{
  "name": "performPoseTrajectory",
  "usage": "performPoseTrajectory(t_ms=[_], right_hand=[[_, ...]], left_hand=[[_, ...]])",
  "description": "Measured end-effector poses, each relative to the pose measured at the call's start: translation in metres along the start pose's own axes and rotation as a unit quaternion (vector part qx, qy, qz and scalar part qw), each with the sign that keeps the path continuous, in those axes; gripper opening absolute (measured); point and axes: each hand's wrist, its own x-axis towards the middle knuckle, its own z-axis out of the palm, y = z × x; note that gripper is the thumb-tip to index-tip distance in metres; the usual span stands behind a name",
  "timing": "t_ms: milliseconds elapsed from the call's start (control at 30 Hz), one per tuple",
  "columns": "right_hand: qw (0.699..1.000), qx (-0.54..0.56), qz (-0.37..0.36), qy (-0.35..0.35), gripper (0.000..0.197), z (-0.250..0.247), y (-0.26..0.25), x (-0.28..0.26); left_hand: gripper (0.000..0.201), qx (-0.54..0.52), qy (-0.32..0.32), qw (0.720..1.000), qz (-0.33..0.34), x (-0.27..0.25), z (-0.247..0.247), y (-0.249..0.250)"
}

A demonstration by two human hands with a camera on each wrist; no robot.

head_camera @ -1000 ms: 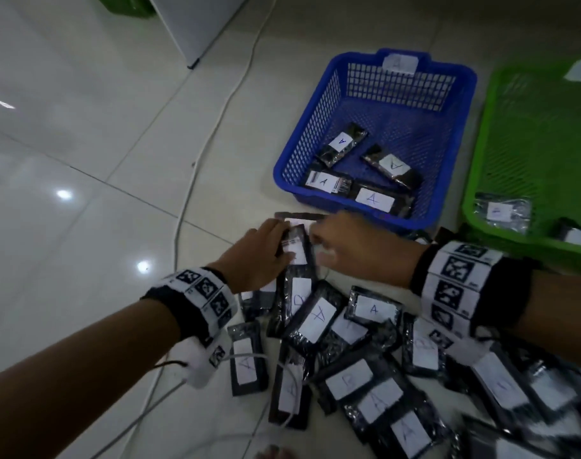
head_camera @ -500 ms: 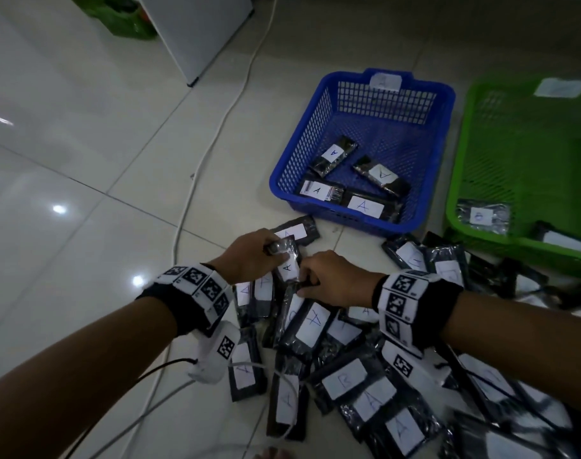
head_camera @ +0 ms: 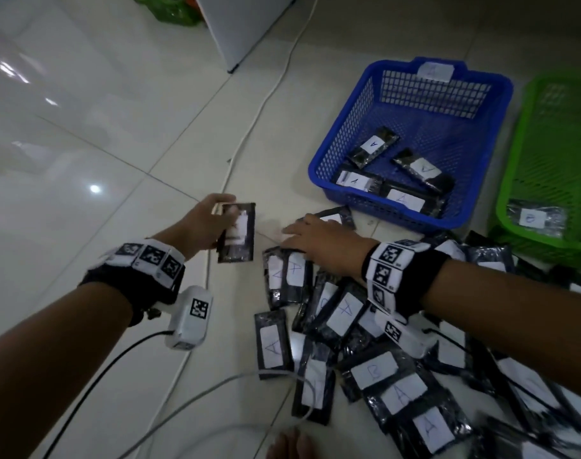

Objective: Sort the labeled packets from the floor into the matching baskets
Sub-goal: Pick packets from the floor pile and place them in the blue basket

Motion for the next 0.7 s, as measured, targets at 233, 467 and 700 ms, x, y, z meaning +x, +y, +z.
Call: performPoseTrajectory(t_ms=[233, 467, 700], right_hand=[[0.990, -0.130, -0.050, -0.022, 0.040, 0.004, -0.014, 0.016], [0.996, 0.050, 0.069, -0.037, 0.023, -0.104, 0.031, -0.029], [0.936, 0.087, 0.322, 0.110, 0.036, -0.149, 0.138, -0.083]], left_hand=[[0.026, -0.014, 0.019, 0.999, 0.034, -0.014, -0.021, 0.006], [0.010, -0.162, 0.098, 0.973, 0.134, 0.027, -0.020, 0.086], [0.011, 0.017, 0.069, 0.976, 0.205, 0.068, 0.072, 0.138]])
